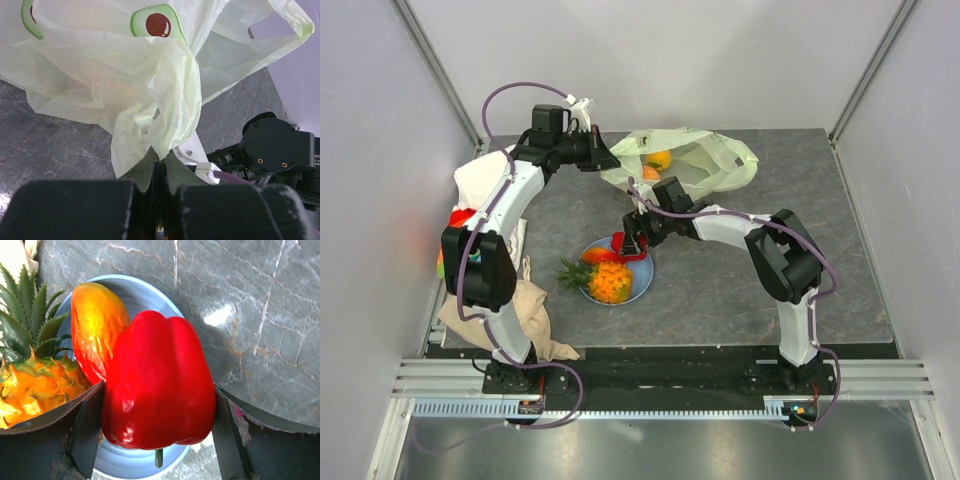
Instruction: Take the fake fruits out of the plastic bag
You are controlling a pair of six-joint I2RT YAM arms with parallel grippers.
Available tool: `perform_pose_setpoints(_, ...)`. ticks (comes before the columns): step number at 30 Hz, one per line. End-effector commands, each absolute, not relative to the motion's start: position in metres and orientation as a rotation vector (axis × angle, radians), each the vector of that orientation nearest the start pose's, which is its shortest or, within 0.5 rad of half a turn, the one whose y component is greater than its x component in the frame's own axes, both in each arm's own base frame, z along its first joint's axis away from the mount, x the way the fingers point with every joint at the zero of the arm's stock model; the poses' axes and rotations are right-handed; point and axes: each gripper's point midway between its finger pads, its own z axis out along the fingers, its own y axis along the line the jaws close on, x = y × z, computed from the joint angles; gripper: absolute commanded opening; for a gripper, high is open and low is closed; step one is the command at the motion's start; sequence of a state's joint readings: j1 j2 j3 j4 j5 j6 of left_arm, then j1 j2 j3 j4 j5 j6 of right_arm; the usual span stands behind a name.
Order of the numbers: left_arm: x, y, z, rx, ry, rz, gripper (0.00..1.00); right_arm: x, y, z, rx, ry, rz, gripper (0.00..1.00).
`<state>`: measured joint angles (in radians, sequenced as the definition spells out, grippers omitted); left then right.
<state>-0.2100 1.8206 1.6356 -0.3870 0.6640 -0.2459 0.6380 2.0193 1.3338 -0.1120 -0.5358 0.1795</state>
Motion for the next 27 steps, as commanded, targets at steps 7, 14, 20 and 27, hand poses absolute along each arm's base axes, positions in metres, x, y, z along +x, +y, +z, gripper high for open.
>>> perform_pose_setpoints(7, 0.457, -0.22, 0.254, 0.391, 2.07, -0.996, 0.01, 0.33, 0.391, 0.063, -0.916, 2.206, 1.101, 0.62)
perform_pose_setpoints(14, 0.455, -0.22, 0.251, 0.392, 2.075, -0.999, 0.02, 0.32, 0.398, 0.064, -0.986, 2.174, 1.161, 0.73)
perform_pose_setpoints(20, 0.456, -0.22, 0.254, 0.398, 2.066, -0.996, 0.02, 0.314, 0.404, 0.075, -1.06, 2.103, 1.169, 0.73)
perform_pose_setpoints(27, 0.457, -0.22, 0.252, 0.401, 2.066, -0.992, 0.02, 0.304, 0.405, 0.074, -1.209, 2.024, 1.083, 0.82)
